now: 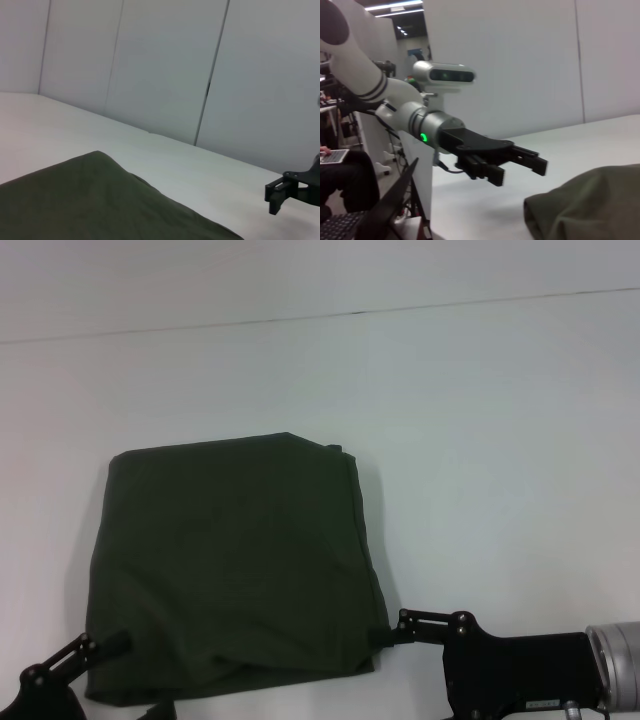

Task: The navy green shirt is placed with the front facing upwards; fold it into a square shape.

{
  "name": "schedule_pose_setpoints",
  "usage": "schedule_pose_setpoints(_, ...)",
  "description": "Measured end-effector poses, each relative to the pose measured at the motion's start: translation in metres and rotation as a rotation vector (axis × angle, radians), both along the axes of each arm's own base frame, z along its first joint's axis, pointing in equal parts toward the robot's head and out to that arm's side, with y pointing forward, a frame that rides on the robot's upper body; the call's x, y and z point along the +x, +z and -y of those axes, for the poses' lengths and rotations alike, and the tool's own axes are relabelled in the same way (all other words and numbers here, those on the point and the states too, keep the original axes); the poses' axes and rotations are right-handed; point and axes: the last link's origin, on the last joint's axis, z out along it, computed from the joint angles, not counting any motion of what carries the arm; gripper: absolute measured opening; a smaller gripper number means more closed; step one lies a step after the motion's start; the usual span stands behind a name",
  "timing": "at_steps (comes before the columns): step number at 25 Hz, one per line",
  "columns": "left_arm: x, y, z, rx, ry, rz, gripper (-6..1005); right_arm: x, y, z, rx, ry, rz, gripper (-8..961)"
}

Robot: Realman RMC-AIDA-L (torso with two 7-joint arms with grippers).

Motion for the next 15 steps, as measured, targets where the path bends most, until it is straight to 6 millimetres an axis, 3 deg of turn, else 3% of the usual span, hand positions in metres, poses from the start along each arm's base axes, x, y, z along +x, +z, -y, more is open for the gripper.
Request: schedule_pose_setpoints(15, 0.002, 0.003, 0.01, -0.036, -0.025, 0.014, 902, -0.003, 0.007, -0.012, 0.055, -0.01, -0.022, 910)
